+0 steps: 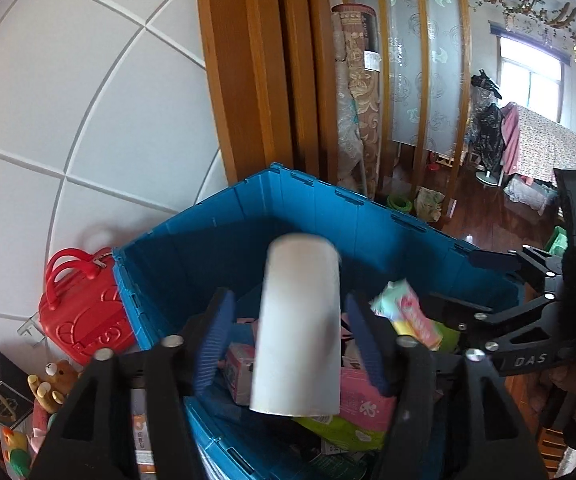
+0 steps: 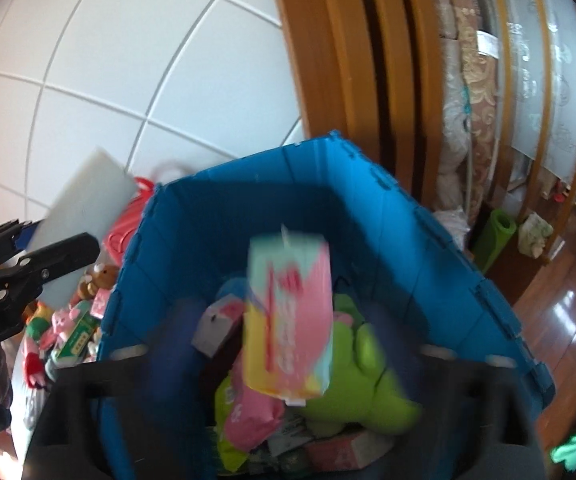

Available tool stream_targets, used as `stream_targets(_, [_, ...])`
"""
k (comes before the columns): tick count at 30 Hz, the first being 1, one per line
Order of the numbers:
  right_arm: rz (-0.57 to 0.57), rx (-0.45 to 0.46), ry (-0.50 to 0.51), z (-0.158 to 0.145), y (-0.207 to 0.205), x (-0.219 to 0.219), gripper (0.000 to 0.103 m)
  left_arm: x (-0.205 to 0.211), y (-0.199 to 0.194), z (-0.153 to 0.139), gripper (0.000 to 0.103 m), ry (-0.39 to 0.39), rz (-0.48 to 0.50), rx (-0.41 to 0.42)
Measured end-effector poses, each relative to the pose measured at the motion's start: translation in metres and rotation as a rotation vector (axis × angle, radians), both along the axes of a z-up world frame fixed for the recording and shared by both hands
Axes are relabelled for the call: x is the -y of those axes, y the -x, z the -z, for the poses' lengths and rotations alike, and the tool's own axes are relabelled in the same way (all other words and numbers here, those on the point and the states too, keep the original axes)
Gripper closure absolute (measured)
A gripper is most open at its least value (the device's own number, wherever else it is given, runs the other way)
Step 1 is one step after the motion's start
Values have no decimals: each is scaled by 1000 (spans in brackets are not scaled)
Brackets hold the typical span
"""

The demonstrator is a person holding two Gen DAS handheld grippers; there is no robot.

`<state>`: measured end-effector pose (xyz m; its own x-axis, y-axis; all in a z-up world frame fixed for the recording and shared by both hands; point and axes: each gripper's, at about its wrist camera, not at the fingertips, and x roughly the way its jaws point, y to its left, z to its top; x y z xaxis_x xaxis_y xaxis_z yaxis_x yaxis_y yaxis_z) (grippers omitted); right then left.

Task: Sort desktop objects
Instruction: 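Open both tools to drop the roll and pad pack into the bin, then move both open tools back over the pile on the bed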

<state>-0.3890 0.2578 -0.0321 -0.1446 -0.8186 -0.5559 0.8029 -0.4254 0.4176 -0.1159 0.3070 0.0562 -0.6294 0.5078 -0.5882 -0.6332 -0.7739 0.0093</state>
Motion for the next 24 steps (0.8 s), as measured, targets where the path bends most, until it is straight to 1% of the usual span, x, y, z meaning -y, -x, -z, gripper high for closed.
stream_targets(1, [-3,5,-1,1,2,0,0,2,1,0,13,-2,-22,-5])
stream_targets(2, [-6,9,-3,1,2,1,0,6,1,1,10,-10,-36,-8])
stream_targets(7, [-26,11,3,1,-1,7,0,31,-1,14,10,13,-74,9])
stream_targets(10, [-63,10,17,-5,-15,12,0,48,-3,24,10,26,-107,39])
stream_targets(14, [-124,-4,34,-14,-41,24,0,83,-13,37,10,40,-144,60])
stream_targets(17, [-178,-17,33,-22,-66,37,0,115,-24,45,10,29,-177,70])
stream_targets(24, [-284,-68,27,-46,-135,67,0,210,-37,67,10,-8,-274,106])
